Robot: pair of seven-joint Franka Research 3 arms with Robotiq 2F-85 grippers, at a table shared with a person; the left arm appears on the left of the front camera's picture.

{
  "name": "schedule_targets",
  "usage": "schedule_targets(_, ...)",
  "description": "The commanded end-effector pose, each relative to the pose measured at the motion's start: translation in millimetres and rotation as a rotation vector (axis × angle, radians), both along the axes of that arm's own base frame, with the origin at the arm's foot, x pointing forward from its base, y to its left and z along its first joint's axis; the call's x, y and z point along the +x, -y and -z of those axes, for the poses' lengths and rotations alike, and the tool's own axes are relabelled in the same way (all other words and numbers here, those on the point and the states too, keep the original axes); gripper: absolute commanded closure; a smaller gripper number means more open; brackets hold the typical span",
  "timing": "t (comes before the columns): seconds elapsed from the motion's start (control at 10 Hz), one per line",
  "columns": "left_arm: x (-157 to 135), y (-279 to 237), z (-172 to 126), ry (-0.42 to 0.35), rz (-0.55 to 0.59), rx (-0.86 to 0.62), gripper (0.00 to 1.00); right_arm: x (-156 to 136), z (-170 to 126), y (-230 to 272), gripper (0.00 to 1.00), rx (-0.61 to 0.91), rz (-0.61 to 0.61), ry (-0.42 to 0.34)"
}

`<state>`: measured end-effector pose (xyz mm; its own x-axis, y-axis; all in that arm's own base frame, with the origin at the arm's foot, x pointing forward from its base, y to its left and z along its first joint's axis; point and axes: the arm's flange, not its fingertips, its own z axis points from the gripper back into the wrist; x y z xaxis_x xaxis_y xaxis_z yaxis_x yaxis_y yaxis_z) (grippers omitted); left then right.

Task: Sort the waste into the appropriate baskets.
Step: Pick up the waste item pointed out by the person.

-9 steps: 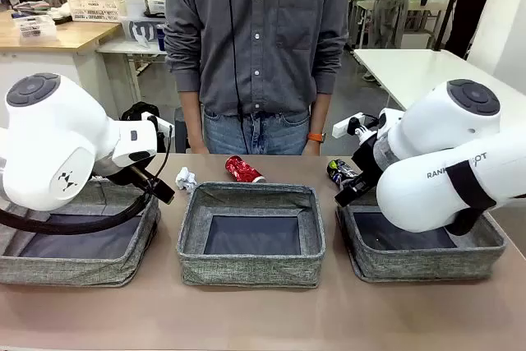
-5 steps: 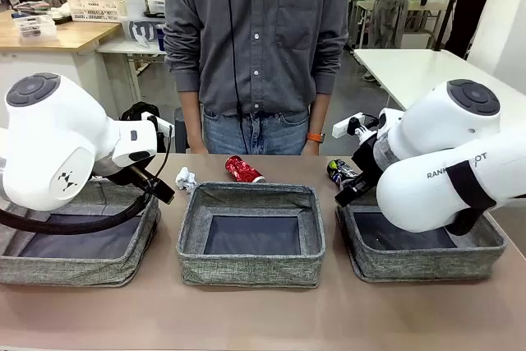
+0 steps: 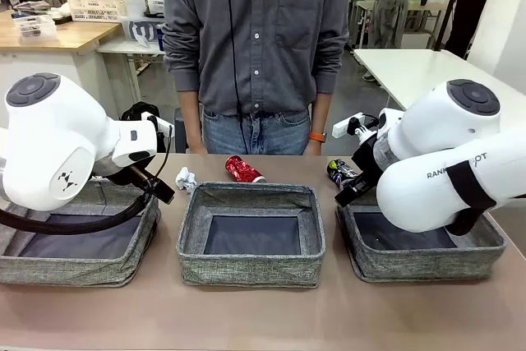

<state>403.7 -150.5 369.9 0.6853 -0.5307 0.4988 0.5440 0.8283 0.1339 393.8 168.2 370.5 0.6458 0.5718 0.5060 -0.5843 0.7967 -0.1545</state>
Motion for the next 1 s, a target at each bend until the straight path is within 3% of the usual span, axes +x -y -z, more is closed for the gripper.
schedule_targets(0.0,0,0,0,0.000,0.001,0.000,0.00,0,0,0,0.00,0.001,0.000,0.000)
schedule_targets(0.3,0,0,0,0.000,0.000,0.000,0.00,0,0,0,0.00,0.000,0.000,0.000)
schedule_targets(0.4,-28,4,-39,0.067,0.067,-0.041,0.00,-13,-42,11,0.00,0.027,0.034,0.029)
schedule_targets(0.5,-81,12,-87,0.092,0.157,-0.073,0.00,-42,-86,23,0.00,0.019,0.094,-0.018)
schedule_targets(0.6,-134,7,-119,0.209,0.213,-0.047,0.00,-80,-121,26,0.00,0.090,0.134,0.039)
schedule_targets(0.7,-172,1,-130,0.288,0.207,-0.003,0.00,-113,-134,26,0.00,0.075,0.151,0.088)
schedule_targets(0.8,-176,-3,-126,0.275,0.157,0.013,0.00,-123,-131,25,0.00,0.085,0.186,0.098)
schedule_targets(0.9,-73,47,-144,0.218,0.187,-0.030,0.00,-118,-121,23,0.00,0.050,0.240,0.142)
